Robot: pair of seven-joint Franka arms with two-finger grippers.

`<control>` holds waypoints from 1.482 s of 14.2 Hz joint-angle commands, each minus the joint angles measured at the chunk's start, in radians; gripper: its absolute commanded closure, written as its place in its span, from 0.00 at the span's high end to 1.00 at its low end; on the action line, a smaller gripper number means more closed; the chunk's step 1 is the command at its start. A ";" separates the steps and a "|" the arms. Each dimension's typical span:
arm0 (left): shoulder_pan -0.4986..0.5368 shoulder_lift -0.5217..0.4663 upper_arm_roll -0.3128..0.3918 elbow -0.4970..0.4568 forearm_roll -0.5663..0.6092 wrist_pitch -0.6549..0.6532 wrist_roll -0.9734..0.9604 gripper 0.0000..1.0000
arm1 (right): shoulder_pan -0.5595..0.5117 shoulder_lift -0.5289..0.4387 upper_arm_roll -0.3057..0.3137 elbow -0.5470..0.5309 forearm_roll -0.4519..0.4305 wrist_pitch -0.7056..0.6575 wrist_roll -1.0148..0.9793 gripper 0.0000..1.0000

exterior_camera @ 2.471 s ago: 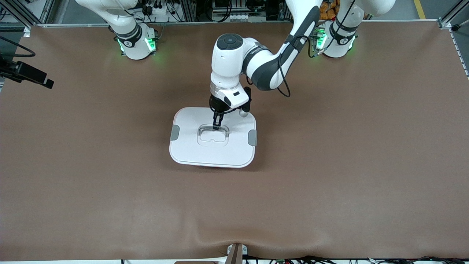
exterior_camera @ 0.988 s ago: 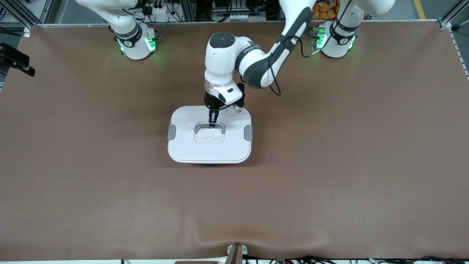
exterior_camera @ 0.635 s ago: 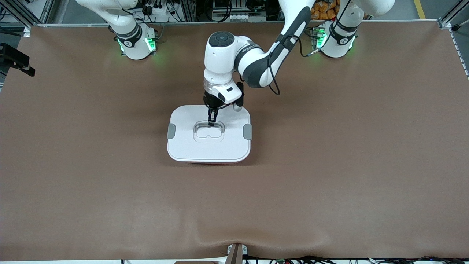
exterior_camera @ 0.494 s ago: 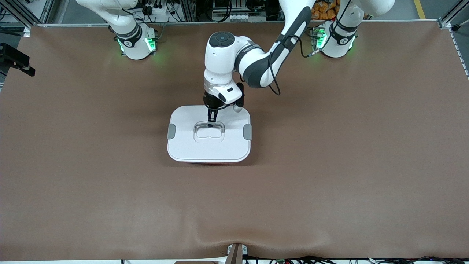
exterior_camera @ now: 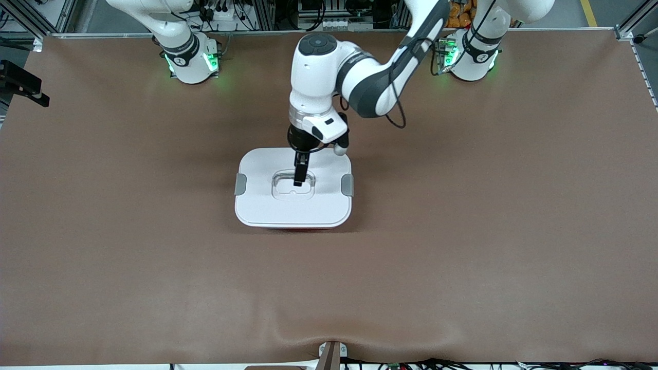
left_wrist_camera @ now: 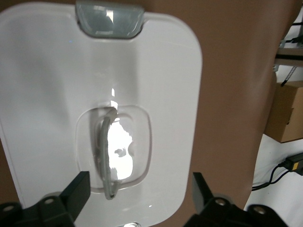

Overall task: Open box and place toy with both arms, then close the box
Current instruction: 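Open the left gripper and lift it off the lid handle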

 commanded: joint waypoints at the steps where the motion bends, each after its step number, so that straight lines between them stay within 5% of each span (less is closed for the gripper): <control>1: 0.066 -0.086 -0.008 -0.017 0.003 -0.083 0.093 1.00 | -0.006 -0.015 0.008 -0.002 -0.013 -0.009 -0.012 1.00; 13: 0.499 -0.381 -0.011 -0.110 -0.313 -0.411 0.954 1.00 | -0.012 -0.014 0.008 -0.004 -0.005 -0.010 -0.009 1.00; 17: 0.562 -0.427 -0.011 -0.128 -0.313 -0.519 1.153 1.00 | -0.012 -0.014 0.008 -0.004 -0.004 -0.010 -0.009 1.00; 21: 0.573 -0.565 -0.003 -0.276 -0.310 -0.510 1.310 1.00 | -0.012 -0.014 0.008 -0.004 -0.002 -0.010 -0.009 1.00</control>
